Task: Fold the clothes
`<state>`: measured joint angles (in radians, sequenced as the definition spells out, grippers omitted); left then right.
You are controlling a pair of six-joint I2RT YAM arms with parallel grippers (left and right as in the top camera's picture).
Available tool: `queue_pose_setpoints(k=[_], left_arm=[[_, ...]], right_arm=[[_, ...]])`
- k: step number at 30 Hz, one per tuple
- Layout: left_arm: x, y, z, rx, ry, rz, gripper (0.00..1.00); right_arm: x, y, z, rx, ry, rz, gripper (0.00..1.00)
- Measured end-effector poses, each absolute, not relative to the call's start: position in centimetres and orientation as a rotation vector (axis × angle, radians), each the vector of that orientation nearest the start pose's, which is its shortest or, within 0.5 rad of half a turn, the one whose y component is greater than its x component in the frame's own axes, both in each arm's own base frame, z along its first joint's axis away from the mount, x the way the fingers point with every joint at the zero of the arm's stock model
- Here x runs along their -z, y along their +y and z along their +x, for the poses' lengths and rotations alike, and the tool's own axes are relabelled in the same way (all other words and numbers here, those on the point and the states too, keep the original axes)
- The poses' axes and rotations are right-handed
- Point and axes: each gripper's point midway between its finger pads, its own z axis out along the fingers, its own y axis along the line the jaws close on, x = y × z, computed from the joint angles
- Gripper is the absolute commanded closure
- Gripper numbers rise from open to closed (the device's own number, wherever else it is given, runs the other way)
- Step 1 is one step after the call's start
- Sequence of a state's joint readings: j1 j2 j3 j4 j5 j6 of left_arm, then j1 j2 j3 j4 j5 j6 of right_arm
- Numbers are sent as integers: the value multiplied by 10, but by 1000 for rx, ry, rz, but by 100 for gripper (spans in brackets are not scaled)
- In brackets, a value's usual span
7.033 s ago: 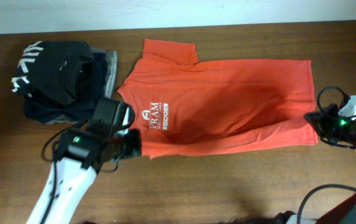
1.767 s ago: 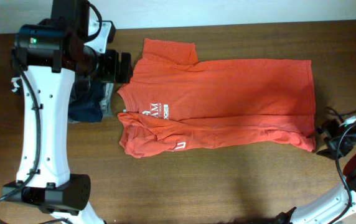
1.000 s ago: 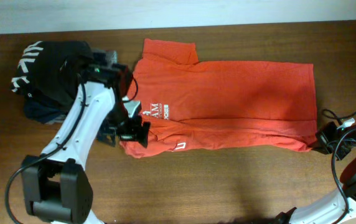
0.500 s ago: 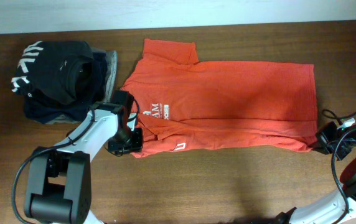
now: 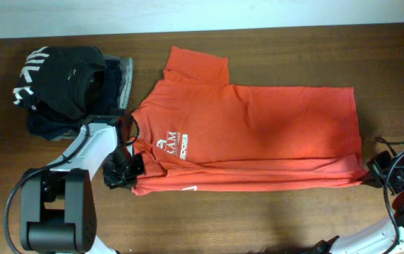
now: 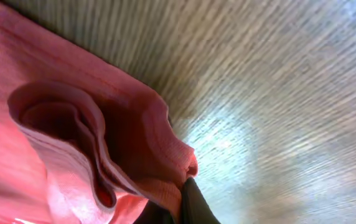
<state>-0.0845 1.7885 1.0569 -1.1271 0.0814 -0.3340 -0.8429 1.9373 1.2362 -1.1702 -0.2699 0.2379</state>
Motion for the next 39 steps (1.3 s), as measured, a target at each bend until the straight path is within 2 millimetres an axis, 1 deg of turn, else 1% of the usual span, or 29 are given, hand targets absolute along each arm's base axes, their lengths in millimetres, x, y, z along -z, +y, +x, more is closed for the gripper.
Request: queue_pose_setpoints(k=[1,2,3,4,6,9,11,12,13,15,16,17,18,19,20,21,22,24,26,27,28,30,32,33,34,35,37,38,39], left_arm=[[-17,-33,227,33,3412,-448,94],[-17,-33,227,33,3412,-448,74],[-17,-33,227,32,3412,-449,62],[-17,-33,227,25,3410,-452,56],[-17,-31,228,14,3405,-458,50],[-20,-31,229,20,3401,-448,47],[-28,-32,232,35,3385,-436,47],[-36,-33,236,46,3369,-424,47],[-44,-33,239,52,3357,-412,47],[-69,-36,251,95,3301,-365,47],[-84,-39,260,133,3255,-335,47],[-108,-46,276,204,3173,-286,47],[-123,-51,285,259,3118,-248,47],[-147,-62,301,358,3024,-165,46],[-168,-73,316,437,2934,-79,45],[-184,-81,325,483,2867,-6,38],[-200,-90,336,513,2797,68,31],[-219,-106,353,534,2697,190,21],[-226,-122,372,533,2630,292,20],[-223,-129,385,532,2609,324,19],[-219,-135,402,530,2586,346,16],[-191,-144,451,522,2570,366,15],[-171,-150,484,516,2561,366,15],[-164,-155,516,507,2511,373,16],[-145,-159,546,491,2481,372,16],[-132,-159,554,481,2485,369,16],[-105,-162,596,441,2404,364,17],[-87,-163,612,422,2374,359,20],[-73,-163,617,410,2375,354,21]], right_arm=[[-19,-171,213,-575,2793,1751,90],[-19,-171,213,-575,2794,1750,79],[-19,-170,213,-575,2797,1752,61],[-18,-172,211,-557,2810,1742,54],[-18,-172,210,-548,2816,1741,51],[-22,-171,208,-551,2830,1746,50],[-29,-172,210,-555,2831,1717,50],[-37,-174,216,-568,2817,1670,49],[-43,-175,222,-582,2801,1628,50],[-65,-174,238,-650,2748,1488,50],[-92,-170,252,-699,2689,1350,49],[-108,-167,259,-711,2654,1274,48],[-124,-164,266,-710,2621,1190,48],[-148,-154,276,-705,2582,1061,44],[-164,-144,282,-701,2561,959,43],[-185,-126,295,-683,2536,803,41],[-191,-118,299,-675,2533,735,40],[-205,-95,318,-644,2520,559,39],[-207,-80,333,-620,2519,477,39],[-206,-73,341,-614,2520,448,39],[-203,-67,344,-616,2531,439,39],[-199,-61,346,-607,2557,415,40],[-197,-57,344,-597,2578,409,40],[-195,-55,342,-596,2592,409,39],[-191,-53,336,-593,2624,423,40],[-190,-52,333,-592,2638,428,40],[-185,-50,322,-599,2690,458,41],[-182,-47,315,-610,2720,477,42],[-181,-46,311,-612,2737,486,45]])
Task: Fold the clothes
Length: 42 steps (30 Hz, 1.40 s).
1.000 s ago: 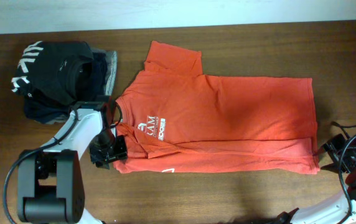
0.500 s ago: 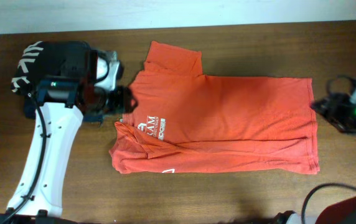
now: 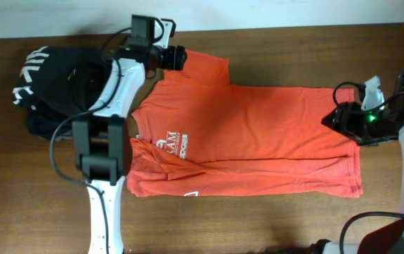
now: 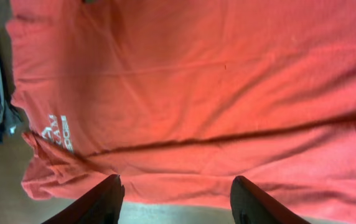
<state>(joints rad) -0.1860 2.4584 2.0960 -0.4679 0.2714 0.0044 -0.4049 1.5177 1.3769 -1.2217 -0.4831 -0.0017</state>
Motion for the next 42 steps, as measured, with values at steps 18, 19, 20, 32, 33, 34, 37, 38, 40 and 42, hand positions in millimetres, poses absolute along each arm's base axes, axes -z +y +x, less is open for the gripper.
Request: queue_pose_setpoints(k=[18,19,20,32,33,34,37,38,40,42], left_arm=[[-10,-167,641,208,2372,272,100],[-11,-166,640,207,2384,273,100],[-11,-166,636,204,2413,276,100],[-89,-159,596,201,2537,291,100],[-105,-158,592,203,2526,290,100],[-125,-157,587,204,2516,290,100],[-158,-153,569,208,2523,292,100],[-164,-152,565,208,2522,292,100],[-165,-149,552,203,2568,294,100],[-162,-147,546,200,2596,296,100]], right_arm=[[-177,-50,303,-564,2778,474,45],[-177,-51,306,-556,2767,468,45],[-179,-55,314,-539,2735,460,46],[-183,-106,374,-272,2533,519,46],[-177,-117,384,-239,2513,534,46],[-171,-124,389,-228,2509,552,46],[-143,-153,402,-208,2497,648,41],[-134,-159,402,-210,2503,676,39],[-111,-178,407,-214,2502,739,32],[-92,-188,411,-229,2506,763,32]])
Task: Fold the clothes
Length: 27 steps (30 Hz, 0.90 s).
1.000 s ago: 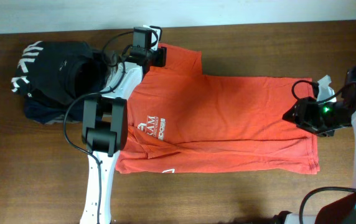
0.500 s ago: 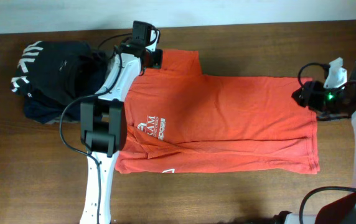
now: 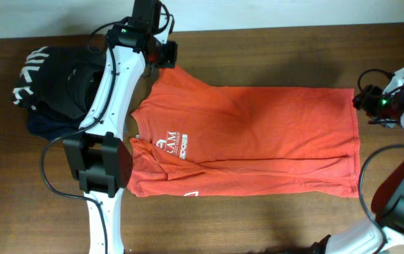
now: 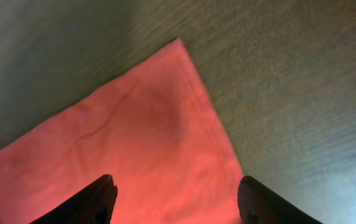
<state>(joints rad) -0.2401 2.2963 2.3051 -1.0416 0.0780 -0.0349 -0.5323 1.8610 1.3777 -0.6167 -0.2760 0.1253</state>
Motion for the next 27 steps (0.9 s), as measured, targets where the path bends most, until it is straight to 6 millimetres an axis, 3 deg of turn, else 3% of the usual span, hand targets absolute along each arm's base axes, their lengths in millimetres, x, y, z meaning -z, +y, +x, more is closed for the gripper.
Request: queue_pose_setpoints(k=[3,8,12,13,15,16,17,19,22,27], left_arm=[[-155,-146,532,193,2657,305,100],[-147,-152,513,195,2733,333,100],[-142,-162,497,210,2785,372,100],[-141,-165,491,211,2802,386,100],[-140,-168,487,212,2815,399,100],[-139,-169,482,212,2831,405,100],[-138,-170,479,212,2844,410,100],[-137,-169,476,209,2858,412,100],[-136,-168,472,206,2875,413,100],[-136,-167,472,197,2874,412,100]], right_arm=[[-52,-193,432,-265,2500,744,32],[-14,-189,453,-288,2497,699,32],[-13,-187,470,-276,2457,640,39],[-12,-184,476,-272,2448,618,50],[-11,-183,478,-266,2447,610,54],[-10,-183,479,-250,2450,604,71],[-9,-183,480,-226,2455,599,80],[-6,-184,479,-212,2461,616,88],[-3,-185,474,-197,2483,624,96],[-5,-185,467,-220,2504,648,96]])
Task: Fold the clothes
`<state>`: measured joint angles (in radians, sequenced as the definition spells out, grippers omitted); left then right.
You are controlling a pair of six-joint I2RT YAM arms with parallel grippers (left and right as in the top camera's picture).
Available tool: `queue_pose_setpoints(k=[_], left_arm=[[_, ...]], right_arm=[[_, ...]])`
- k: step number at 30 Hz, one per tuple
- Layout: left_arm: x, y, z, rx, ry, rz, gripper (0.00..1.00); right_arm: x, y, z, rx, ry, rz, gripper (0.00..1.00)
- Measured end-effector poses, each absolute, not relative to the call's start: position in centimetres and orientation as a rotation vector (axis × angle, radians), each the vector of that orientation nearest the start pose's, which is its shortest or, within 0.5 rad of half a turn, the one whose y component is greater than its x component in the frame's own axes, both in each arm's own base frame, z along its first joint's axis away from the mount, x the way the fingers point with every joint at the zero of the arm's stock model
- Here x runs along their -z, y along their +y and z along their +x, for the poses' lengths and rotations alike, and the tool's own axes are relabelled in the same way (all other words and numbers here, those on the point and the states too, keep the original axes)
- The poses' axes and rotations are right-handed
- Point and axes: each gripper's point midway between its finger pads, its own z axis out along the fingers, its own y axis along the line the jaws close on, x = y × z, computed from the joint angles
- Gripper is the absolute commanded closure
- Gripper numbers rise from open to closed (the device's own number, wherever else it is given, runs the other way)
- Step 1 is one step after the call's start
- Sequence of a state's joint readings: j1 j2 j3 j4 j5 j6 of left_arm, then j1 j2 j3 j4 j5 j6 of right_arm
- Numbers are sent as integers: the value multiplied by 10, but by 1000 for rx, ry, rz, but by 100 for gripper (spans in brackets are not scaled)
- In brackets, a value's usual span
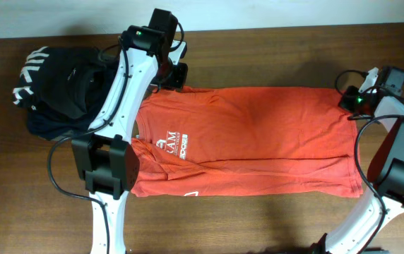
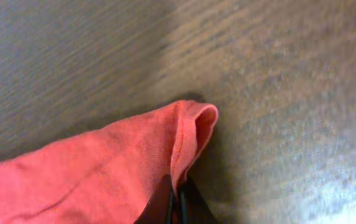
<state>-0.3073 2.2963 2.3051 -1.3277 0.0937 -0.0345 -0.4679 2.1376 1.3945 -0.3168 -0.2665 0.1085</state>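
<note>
An orange T-shirt (image 1: 258, 134) with white lettering lies spread on the brown table, its near edge folded over itself. My left gripper (image 1: 176, 76) sits at the shirt's far left corner by the collar, seemingly pinching the cloth; the sleeve there is hidden. My right gripper (image 1: 349, 99) is at the far right hem corner. In the right wrist view its gripper (image 2: 177, 202) is shut on that corner of the shirt (image 2: 103, 168), which curls over between the jaws.
A heap of dark clothes (image 1: 61, 81) with white stripes lies at the far left, right beside the left arm. The wooden table (image 1: 272, 49) ends at a pale strip along the far side.
My right gripper was open above the shirt's far right corner and is now shut on it. The left gripper has moved nearer and to the right, onto the shirt's far left corner.
Both grippers were first at the shirt's near edge, the right shut on its near right corner. Then both stood open on the far side, the left by the outspread sleeve. Later the sleeve no longer showed. Now the right holds the far right corner.
</note>
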Motion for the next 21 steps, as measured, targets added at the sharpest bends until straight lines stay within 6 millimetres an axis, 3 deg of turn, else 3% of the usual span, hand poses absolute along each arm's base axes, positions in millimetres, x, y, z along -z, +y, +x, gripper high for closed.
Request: queue_pose_setpoints(k=[4,9,11,14,16,21], left_arm=[[-142,-158,467,135,2883,406,100],[-165,-141,451,63,2896,388,100],[-168,-134,444,44,2920,382,100],[-167,-128,435,25,2962,377,100],[-165,-119,418,1,3036,379,100],[-164,-113,398,-20,3121,369,100]], right_arm=[[-28,-185,456,-265,2500,668,96],[-98,-183,438,-229,2451,660,96],[-114,-182,430,-202,2445,664,96],[-109,-183,407,-139,2525,728,96],[-101,-186,391,-86,2577,802,96],[-90,-189,365,-3,2662,909,96]])
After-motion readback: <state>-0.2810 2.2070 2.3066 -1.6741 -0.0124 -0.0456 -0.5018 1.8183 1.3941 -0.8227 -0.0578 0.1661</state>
